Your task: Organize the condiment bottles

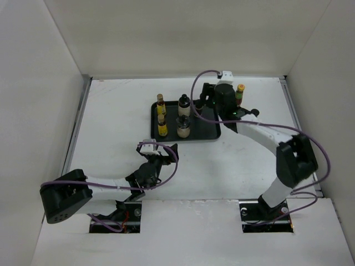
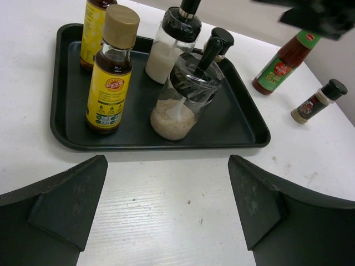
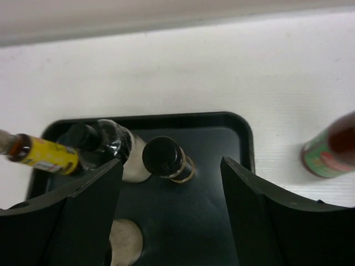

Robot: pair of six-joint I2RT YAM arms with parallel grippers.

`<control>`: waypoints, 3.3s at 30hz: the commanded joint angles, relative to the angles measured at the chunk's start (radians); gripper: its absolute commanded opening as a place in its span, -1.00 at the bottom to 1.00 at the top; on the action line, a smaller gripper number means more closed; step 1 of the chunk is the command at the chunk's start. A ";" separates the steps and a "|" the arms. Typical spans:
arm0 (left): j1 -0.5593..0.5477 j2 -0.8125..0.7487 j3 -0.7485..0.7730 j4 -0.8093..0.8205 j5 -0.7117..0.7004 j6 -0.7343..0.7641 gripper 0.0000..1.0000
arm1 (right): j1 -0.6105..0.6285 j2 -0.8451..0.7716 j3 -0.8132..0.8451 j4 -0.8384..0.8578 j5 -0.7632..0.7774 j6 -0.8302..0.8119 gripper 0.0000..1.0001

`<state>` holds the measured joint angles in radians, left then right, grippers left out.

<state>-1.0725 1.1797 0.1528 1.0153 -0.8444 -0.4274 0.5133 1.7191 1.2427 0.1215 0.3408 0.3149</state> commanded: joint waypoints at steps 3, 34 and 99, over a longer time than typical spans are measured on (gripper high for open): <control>0.004 -0.023 0.025 0.058 0.008 -0.007 0.84 | -0.093 -0.261 -0.208 0.056 0.053 0.055 0.66; 0.012 0.028 0.044 0.060 0.028 -0.014 0.86 | -0.392 -0.212 -0.365 0.194 0.078 0.027 -0.21; -0.007 0.037 0.056 0.051 0.065 -0.016 0.98 | -0.302 -0.013 0.038 0.043 0.061 -0.132 0.78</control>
<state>-1.0748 1.2140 0.1719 1.0195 -0.7883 -0.4343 0.2218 1.6772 1.2156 0.1741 0.4286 0.2077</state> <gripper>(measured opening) 0.986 0.899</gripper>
